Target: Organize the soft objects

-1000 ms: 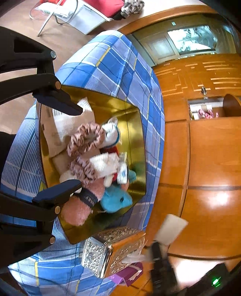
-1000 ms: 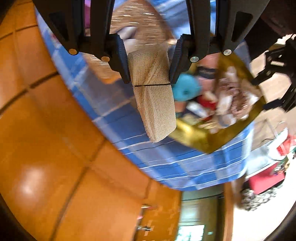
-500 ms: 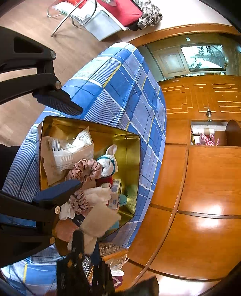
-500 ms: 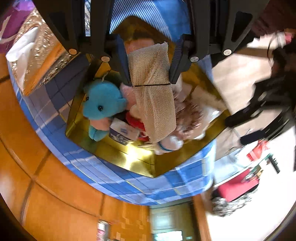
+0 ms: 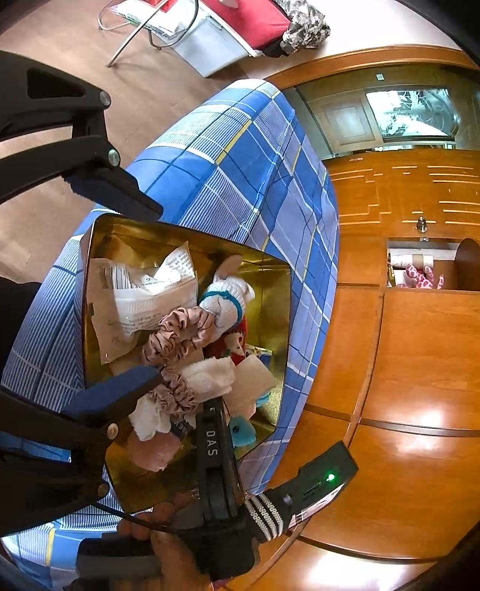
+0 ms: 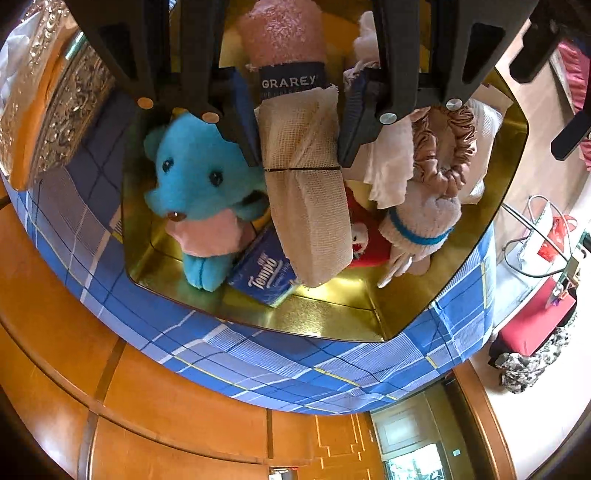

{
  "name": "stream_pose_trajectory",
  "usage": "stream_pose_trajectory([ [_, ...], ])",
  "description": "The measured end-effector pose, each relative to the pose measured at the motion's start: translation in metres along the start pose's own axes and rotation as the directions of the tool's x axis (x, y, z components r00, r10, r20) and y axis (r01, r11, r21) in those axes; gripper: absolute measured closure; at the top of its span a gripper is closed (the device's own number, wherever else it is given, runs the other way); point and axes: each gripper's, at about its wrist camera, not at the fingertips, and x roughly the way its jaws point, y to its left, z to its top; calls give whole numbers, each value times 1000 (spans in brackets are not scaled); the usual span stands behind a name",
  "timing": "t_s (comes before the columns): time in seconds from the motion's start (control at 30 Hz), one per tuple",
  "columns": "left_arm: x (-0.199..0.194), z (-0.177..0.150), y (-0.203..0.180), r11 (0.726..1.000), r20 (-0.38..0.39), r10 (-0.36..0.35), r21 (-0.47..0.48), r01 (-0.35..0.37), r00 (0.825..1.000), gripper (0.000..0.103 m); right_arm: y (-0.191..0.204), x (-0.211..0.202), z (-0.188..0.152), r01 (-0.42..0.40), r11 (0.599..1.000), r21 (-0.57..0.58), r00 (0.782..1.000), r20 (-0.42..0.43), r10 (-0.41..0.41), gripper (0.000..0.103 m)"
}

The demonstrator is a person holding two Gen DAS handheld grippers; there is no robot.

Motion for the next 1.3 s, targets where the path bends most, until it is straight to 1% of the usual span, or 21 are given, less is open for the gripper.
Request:
stream_pose_trajectory([
  [0.07, 0, -1, -2, 1000, 2, 2, 5, -2, 1000, 19, -1, 1, -1, -13, 1000, 4, 1000, 5, 13, 57],
  [0.23, -2, -1, -4, 1000, 11, 12, 2, -12, 1000, 19, -4, -2, -8, -27, 999, 28, 999, 20, 27, 57],
  [0.33, -4, 1, -2, 1000, 18, 26, -4, -26, 1000, 18, -3, -7, -13, -14, 1000, 22, 999, 33, 14, 56],
  [0.4, -7, 2, -1, 999, 29, 39, -12, -38, 999, 15, -2, -10, -17, 8, 1000, 23, 999, 41, -9, 51],
  [0.47, -11, 3, 1, 999, 40, 40, -20, -39, 998, 14, -2, -13, -21, 24, 999, 23, 998, 52, -25, 43],
  [0.5, -12, 3, 1, 999, 44, 39, -22, -38, 998, 14, -3, -15, -23, 27, 999, 26, 998, 57, -28, 41],
  [0.6, -15, 4, 0, 999, 54, 41, -19, -40, 998, 13, -5, -23, -28, 35, 999, 36, 996, 81, -38, 40],
  [0.73, -20, 4, -3, 999, 66, 41, -17, -39, 997, 13, -5, -37, -34, 64, 997, 48, 989, 131, -70, 39],
  [0.83, -23, 4, -5, 999, 74, 41, -18, -40, 996, 12, -4, -49, -41, 97, 993, 67, 978, 181, -108, 39],
  [0.97, -27, 4, -9, 998, 93, 55, -12, -54, 994, 9, -2, -70, -52, 162, 981, 104, 949, 257, -184, 39],
  [1.07, -31, 6, -14, 998, 103, 63, -14, -62, 993, 7, -4, -81, -61, 203, 969, 143, 928, 287, -237, 39],
  [1.17, -36, 8, -21, 998, 125, 64, -10, -63, 990, 5, -6, -92, -73, 252, 948, 194, 899, 317, -303, 39],
  [1.3, -38, 12, -33, 998, 150, 61, 11, -63, 987, 4, -8, -104, -84, 289, 930, 227, 872, 339, -353, 39],
])
